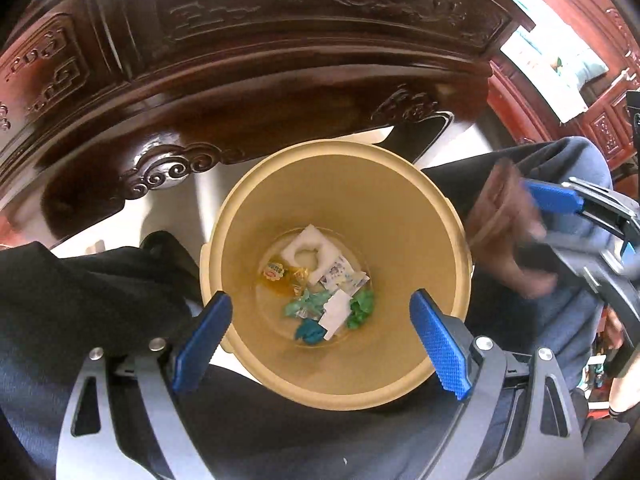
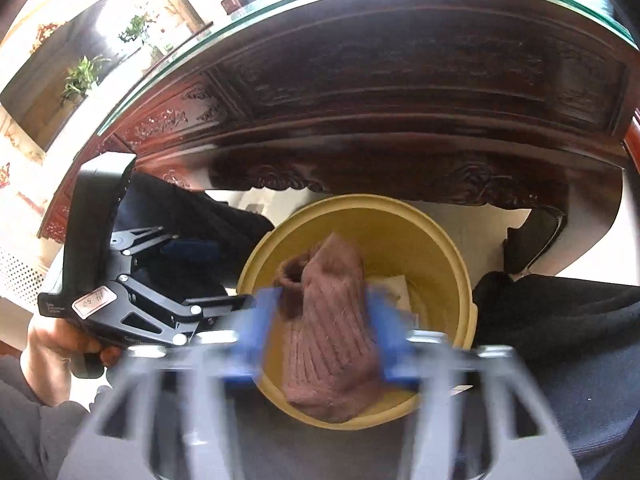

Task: Collect trash
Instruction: 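Carry both items over the wastebasket and open both grippers to drop them, then move both grippers back to the table toward the plastic bag and milk carton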

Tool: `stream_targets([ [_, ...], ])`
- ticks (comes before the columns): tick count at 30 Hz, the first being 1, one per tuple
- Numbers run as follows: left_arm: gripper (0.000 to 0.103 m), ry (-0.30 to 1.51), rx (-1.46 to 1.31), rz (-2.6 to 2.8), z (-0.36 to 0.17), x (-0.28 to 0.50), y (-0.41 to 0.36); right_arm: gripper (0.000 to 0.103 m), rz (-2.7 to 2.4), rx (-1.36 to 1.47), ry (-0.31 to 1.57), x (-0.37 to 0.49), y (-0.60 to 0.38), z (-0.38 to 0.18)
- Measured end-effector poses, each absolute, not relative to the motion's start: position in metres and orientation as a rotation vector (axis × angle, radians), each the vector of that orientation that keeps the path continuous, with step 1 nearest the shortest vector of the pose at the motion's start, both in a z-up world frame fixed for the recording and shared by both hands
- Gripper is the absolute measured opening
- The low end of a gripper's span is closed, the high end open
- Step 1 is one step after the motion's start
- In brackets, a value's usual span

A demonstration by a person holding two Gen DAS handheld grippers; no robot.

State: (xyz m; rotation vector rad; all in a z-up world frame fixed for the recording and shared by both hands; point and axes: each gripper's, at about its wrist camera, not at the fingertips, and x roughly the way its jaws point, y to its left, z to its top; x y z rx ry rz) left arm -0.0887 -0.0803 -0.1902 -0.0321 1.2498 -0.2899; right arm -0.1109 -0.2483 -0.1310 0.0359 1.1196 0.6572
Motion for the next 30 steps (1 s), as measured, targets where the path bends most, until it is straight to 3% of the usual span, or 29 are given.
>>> stream_targets([
  [30, 0.09, 1.163, -0.015, -0.26, -0.154, -0.076, -0.079, 0.086, 0.717, 0.068, 1.091, -0.101, -0.247, -0.119],
])
